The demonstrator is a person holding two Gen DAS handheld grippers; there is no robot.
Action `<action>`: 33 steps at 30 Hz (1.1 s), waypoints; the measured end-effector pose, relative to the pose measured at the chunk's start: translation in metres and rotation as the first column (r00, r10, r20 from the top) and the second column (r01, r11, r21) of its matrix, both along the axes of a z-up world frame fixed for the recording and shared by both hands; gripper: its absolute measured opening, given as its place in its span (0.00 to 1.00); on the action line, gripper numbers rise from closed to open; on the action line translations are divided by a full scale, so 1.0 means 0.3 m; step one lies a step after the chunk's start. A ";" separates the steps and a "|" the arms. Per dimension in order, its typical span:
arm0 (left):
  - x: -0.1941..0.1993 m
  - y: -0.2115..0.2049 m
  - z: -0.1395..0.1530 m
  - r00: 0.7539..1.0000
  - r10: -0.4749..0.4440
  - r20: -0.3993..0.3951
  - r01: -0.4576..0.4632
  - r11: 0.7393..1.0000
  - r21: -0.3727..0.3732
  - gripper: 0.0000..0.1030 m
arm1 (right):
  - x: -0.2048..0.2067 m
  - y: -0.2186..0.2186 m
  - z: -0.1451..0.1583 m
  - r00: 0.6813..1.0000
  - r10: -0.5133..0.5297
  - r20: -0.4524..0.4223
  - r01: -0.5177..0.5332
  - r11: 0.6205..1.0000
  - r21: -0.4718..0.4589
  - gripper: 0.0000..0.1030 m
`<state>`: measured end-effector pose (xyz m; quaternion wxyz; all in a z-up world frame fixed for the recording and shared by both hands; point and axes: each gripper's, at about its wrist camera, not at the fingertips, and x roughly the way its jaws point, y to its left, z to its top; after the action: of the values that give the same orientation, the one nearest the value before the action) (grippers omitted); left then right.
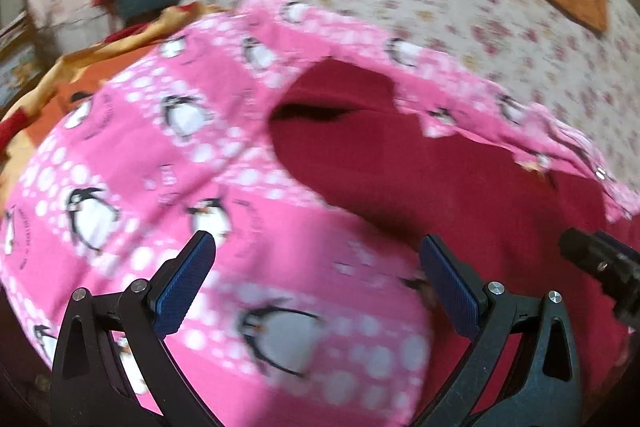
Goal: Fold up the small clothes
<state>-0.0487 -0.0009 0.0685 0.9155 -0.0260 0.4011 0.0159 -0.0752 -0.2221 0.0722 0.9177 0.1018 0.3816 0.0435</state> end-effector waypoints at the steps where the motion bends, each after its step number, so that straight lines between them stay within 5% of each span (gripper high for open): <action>1: 0.009 0.023 -0.006 1.000 0.023 -0.010 -0.023 1.000 -0.004 0.99 | 0.018 0.013 0.005 1.000 0.021 -0.001 -0.021 1.000 0.008 0.82; 5: 0.049 0.081 -0.028 0.995 0.090 -0.045 -0.091 0.996 -0.003 0.99 | 0.130 0.089 0.036 0.993 0.118 -0.001 -0.118 0.988 0.096 0.71; 10: 0.080 0.109 -0.050 0.991 0.115 -0.068 -0.116 0.993 -0.006 0.99 | 0.287 0.183 0.069 0.984 0.180 0.009 -0.177 0.950 0.256 0.70; 16: 0.123 0.105 -0.077 0.990 0.099 -0.096 -0.101 0.995 -0.018 0.99 | 0.568 0.234 0.050 0.985 0.164 -0.051 -0.148 0.960 0.239 0.70; 25: 0.184 0.119 -0.117 0.983 0.106 -0.147 -0.116 0.991 -0.061 0.99 | 0.876 0.248 -0.167 0.974 0.133 -0.183 -0.100 0.979 0.180 0.69; 28: 0.194 0.114 -0.135 0.981 0.104 -0.164 -0.116 0.991 -0.062 0.99 | 0.923 0.277 -0.202 0.969 0.143 -0.199 -0.110 0.980 0.169 0.34; 33: 0.198 0.107 -0.142 0.981 0.108 -0.164 -0.118 0.992 -0.050 0.99 | 0.910 0.294 -0.168 0.979 0.138 -0.151 -0.123 0.987 0.103 0.08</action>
<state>0.0107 0.0311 0.0258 0.8766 -0.0744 0.4718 0.0581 0.1978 -0.1340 0.0219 0.8741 0.1224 0.4562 0.1132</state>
